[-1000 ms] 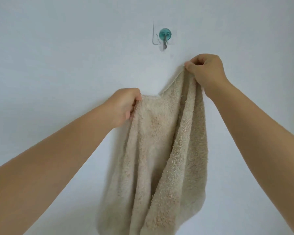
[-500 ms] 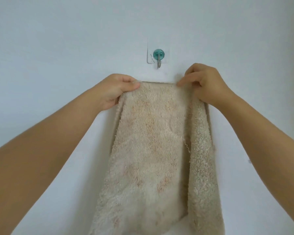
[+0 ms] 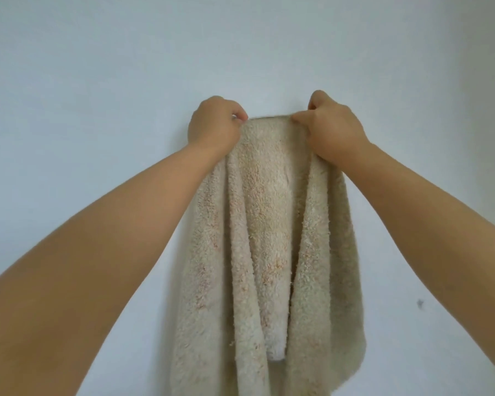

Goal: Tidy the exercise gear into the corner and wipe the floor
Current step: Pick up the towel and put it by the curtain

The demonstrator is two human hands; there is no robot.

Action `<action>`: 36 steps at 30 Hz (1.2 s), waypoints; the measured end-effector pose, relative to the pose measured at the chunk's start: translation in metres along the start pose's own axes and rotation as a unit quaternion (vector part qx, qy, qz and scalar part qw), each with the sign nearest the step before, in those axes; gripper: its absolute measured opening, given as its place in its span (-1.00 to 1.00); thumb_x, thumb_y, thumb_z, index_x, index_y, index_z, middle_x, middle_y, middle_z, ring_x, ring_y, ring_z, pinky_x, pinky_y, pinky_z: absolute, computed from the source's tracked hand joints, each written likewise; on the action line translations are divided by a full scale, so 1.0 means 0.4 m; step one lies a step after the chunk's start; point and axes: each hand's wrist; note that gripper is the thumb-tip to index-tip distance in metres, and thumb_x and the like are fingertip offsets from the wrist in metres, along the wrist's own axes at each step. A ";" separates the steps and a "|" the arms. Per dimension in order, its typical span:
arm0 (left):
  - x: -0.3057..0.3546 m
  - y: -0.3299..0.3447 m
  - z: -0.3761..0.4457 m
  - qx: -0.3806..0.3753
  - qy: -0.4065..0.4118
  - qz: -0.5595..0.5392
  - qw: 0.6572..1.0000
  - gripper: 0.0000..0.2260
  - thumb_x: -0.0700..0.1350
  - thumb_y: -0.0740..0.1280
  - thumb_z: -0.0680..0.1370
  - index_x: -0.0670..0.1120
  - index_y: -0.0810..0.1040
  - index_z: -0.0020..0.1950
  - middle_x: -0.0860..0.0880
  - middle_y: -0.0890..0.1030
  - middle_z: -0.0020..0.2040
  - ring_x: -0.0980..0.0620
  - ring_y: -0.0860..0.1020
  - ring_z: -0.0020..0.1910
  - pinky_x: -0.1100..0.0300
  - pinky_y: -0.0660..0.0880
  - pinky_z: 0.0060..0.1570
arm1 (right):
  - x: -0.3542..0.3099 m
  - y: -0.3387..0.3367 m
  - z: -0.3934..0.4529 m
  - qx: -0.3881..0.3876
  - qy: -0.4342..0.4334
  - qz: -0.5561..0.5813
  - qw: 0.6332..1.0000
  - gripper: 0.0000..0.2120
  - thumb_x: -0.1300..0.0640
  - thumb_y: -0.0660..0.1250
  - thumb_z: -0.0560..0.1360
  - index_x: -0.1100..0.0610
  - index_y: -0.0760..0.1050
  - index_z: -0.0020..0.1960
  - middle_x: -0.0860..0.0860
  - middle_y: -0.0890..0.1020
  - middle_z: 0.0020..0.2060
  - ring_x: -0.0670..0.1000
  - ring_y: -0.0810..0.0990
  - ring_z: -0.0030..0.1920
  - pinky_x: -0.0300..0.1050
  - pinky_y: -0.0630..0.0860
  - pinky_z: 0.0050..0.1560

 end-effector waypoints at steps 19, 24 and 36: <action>-0.014 -0.022 -0.231 -0.155 0.010 0.129 0.980 -0.61 -0.15 0.11 0.61 -0.02 0.30 0.46 -0.10 0.46 0.28 -0.12 0.46 0.23 0.09 0.43 0.08 | -0.068 0.079 -0.240 -0.066 0.018 0.125 0.990 -0.64 0.30 0.13 0.53 0.19 0.48 0.28 0.18 0.50 0.15 0.19 0.49 0.12 -0.06 0.44 -0.04; -0.035 -0.145 -0.328 -0.205 0.033 0.353 0.912 -0.70 -0.20 0.10 0.60 -0.13 0.41 0.31 -0.08 0.45 0.24 -0.10 0.43 0.20 0.11 0.30 -0.11 | -0.177 0.013 -0.298 -0.010 0.022 0.063 0.998 -0.81 0.46 0.41 0.11 0.32 0.52 -0.31 0.26 0.57 -0.29 0.23 0.54 -0.31 -0.11 0.23 -0.35; -0.100 -0.649 -0.750 -0.353 -0.251 0.508 0.745 -0.67 -0.10 0.06 0.63 -0.09 0.36 0.38 -0.07 0.47 0.25 -0.08 0.41 0.27 0.19 0.37 0.00 | -0.664 -0.155 -0.582 -0.267 -0.185 0.241 0.915 -0.61 0.18 0.10 0.55 0.15 0.28 0.37 0.11 0.38 0.30 0.15 0.36 0.28 -0.01 0.32 0.21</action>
Point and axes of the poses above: each hand's wrist, its own z-axis towards the middle knuckle, its own y-axis out of the palm, x = y × z
